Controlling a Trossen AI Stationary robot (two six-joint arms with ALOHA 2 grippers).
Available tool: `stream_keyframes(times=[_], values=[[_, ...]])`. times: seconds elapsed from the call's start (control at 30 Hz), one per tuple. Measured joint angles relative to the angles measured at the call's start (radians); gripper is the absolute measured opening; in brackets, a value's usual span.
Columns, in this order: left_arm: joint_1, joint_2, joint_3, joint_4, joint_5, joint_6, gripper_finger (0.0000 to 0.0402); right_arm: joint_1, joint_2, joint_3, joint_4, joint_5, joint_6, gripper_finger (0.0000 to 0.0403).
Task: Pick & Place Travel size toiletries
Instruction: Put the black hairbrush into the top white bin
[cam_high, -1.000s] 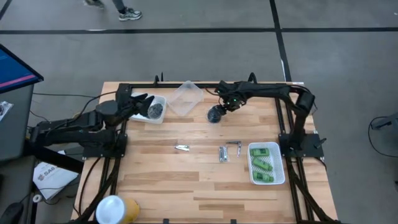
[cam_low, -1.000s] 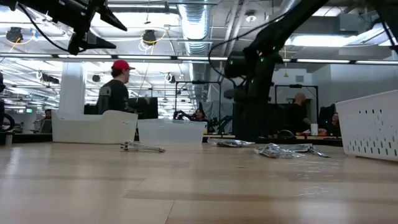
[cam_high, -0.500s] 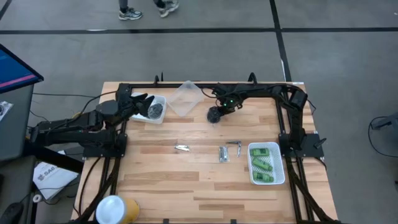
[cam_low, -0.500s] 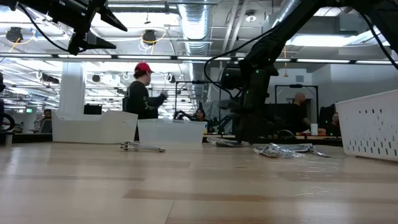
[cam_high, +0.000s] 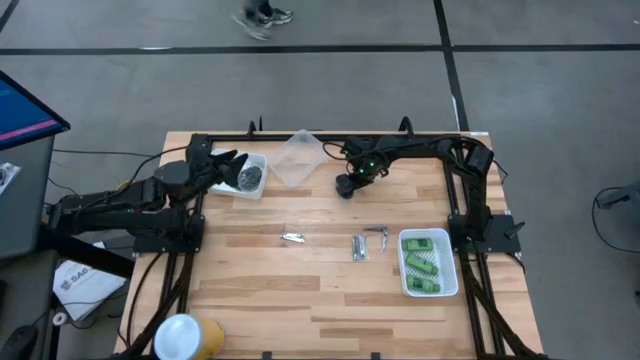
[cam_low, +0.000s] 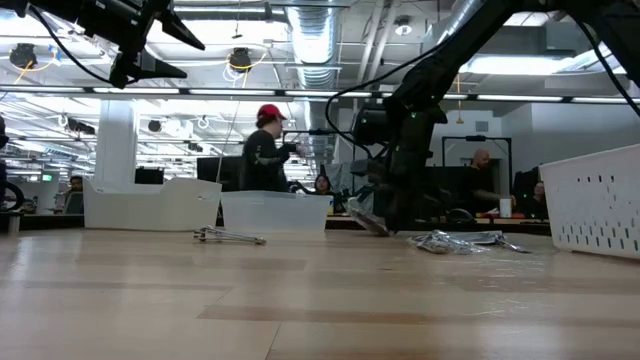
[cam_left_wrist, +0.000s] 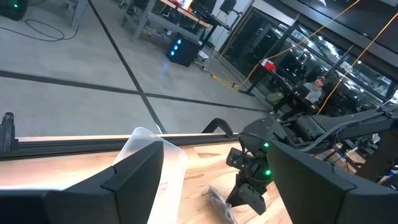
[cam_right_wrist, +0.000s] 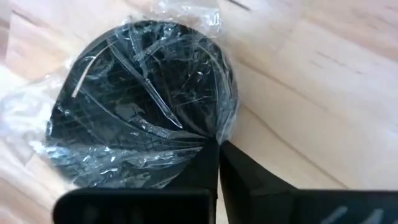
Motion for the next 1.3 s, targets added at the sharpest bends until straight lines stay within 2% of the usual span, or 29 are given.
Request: stream_keyframes(times=[0.17,0.37,0.53,0.63,0.9,1.13,1.3], values=[[0.0,0.0,0.0,0.001,0.044,-0.008,0.0287,0.013,-0.054,0.001,0.001,0.0,-0.001,0.0001],[0.0,0.014,0.0,0.002,0.151,-0.061,0.0294,0.042,-0.18,0.002,0.012,0.016,0.004,0.0001],[0.0,0.097,0.0,0.024,0.29,-0.091,0.0308,0.083,-0.268,0.002,0.043,0.017,0.035,0.0],[0.0,0.177,-0.001,0.103,0.356,-0.097,0.0321,0.117,-0.298,0.003,0.077,0.02,0.059,0.0],[0.0,0.395,-0.001,0.363,0.421,-0.105,0.0341,0.212,-0.294,0.103,0.09,0.066,0.071,0.0],[0.0,0.526,-0.002,0.447,0.467,-0.145,0.0338,0.25,-0.253,0.201,0.097,0.08,0.043,0.0],[0.0,0.575,-0.002,0.506,0.477,-0.151,0.0338,0.256,-0.242,0.214,0.092,0.08,0.039,0.0]])
